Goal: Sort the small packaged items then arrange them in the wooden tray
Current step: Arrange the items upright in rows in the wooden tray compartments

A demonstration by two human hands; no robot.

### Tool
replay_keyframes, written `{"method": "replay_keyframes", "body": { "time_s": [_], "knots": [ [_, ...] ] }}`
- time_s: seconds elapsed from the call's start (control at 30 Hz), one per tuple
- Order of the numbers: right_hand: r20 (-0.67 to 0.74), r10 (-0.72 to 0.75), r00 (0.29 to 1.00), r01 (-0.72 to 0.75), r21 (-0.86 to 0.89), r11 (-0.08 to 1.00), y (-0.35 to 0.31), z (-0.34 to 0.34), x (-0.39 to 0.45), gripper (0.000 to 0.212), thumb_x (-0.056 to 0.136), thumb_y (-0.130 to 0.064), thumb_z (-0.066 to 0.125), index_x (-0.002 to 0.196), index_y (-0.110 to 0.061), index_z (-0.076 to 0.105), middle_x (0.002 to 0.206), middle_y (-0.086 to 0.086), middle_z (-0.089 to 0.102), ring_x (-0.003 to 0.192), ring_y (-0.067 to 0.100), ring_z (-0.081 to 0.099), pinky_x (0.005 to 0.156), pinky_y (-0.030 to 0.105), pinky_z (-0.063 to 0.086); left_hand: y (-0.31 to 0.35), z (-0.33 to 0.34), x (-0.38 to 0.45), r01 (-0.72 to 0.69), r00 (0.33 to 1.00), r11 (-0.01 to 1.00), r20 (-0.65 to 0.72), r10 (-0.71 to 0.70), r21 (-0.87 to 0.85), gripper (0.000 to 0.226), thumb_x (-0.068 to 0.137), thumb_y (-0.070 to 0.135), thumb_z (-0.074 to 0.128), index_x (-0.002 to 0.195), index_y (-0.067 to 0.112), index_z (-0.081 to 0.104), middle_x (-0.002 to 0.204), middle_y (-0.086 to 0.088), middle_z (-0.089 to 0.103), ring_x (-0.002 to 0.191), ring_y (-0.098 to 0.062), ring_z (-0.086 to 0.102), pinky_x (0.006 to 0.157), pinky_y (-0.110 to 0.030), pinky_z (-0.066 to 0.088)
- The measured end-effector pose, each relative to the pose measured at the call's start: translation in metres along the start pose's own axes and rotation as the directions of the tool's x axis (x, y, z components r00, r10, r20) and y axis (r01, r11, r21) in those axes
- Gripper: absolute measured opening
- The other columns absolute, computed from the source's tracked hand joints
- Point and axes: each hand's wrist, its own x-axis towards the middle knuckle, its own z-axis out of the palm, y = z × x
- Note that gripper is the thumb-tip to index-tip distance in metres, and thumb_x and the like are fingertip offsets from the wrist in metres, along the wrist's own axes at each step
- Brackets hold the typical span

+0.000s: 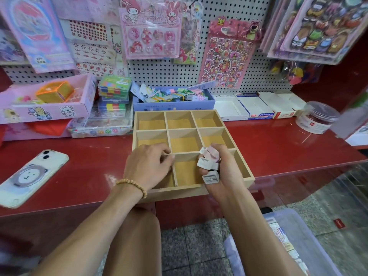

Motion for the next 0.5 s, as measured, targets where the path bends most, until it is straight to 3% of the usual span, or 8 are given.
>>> {"method": "replay_keyframes", "body": {
  "time_s": [0.07, 0.13, 0.2, 0.23, 0.37, 0.5],
  "knots": [
    [0.011, -0.002, 1.000, 0.002, -0.006, 1.000, 0.006, 0.004, 0.007, 0.014, 0.095, -0.021, 0.059, 0.086, -0.010, 0.055, 0.067, 0.004, 0.052, 0.050, 0.013, 0.050, 0.037, 0.021, 0.037, 0.016, -0.007, -0.001, 0.094, 0.995, 0.940, 0.047, -0.083, -0.327, 0.017, 0.085, 0.042, 0.068, 0.081, 0.025, 0.071, 0.066, 0.011, 0.069, 0.065, -0.002, 0.064, 0.065, -0.026, 0.055],
    [0.032, 0.001, 1.000, 0.000, -0.015, 1.000, 0.015, 0.010, 0.014, 0.019, 0.088, -0.025, 0.064, 0.095, -0.010, 0.055, 0.075, 0.008, 0.053, 0.061, 0.020, 0.057, 0.049, 0.027, 0.046, 0.028, -0.009, -0.003, 0.154, 0.985, 0.872, 0.137, -0.102, -0.464, 0.020, 0.077, 0.042, 0.076, 0.075, 0.024, 0.069, 0.064, 0.008, 0.069, 0.059, -0.002, 0.063, 0.062, -0.025, 0.055],
    [0.046, 0.010, 0.999, -0.010, 0.005, 1.000, 0.021, 0.016, 0.017, 0.030, 0.082, -0.026, 0.067, 0.102, -0.008, 0.056, 0.083, 0.014, 0.055, 0.077, 0.030, 0.061, 0.069, 0.037, 0.053, 0.034, -0.007, -0.004, 0.179, 0.978, 0.850, 0.185, -0.098, -0.496, 0.022, 0.072, 0.041, 0.081, 0.072, 0.023, 0.068, 0.067, 0.008, 0.070, 0.062, -0.004, 0.065, 0.062, -0.026, 0.055],
    [0.052, 0.006, 0.999, -0.007, 0.021, 1.000, 0.023, 0.018, 0.019, 0.028, 0.084, -0.025, 0.066, 0.103, -0.007, 0.056, 0.083, 0.014, 0.056, 0.078, 0.031, 0.063, 0.072, 0.039, 0.055, 0.035, -0.006, -0.004, 0.191, 0.975, 0.845, 0.194, -0.106, -0.499, 0.022, 0.070, 0.040, 0.082, 0.073, 0.023, 0.068, 0.069, 0.008, 0.070, 0.064, -0.004, 0.065, 0.063, -0.026, 0.056],
    [0.062, -0.011, 0.998, 0.006, 0.076, 0.997, 0.027, 0.019, 0.023, 0.016, 0.093, -0.020, 0.059, 0.102, -0.008, 0.054, 0.076, 0.010, 0.054, 0.064, 0.023, 0.062, 0.059, 0.032, 0.055, 0.036, -0.004, -0.004, 0.249, 0.966, 0.804, 0.193, -0.170, -0.541, 0.020, 0.066, 0.027, 0.085, 0.073, 0.020, 0.068, 0.068, 0.008, 0.069, 0.060, -0.002, 0.061, 0.061, -0.022, 0.054],
    [0.053, 0.042, 0.998, -0.049, 0.145, 0.988, 0.028, 0.015, 0.025, 0.020, 0.089, -0.022, 0.061, 0.100, -0.006, 0.054, 0.088, 0.017, 0.053, 0.081, 0.033, 0.060, 0.075, 0.042, 0.053, 0.036, -0.006, -0.004, 0.284, 0.959, 0.707, 0.197, -0.205, -0.648, 0.026, 0.065, 0.021, 0.085, 0.082, 0.018, 0.066, 0.064, 0.010, 0.067, 0.056, -0.003, 0.058, 0.061, -0.024, 0.052]
  ]
}}
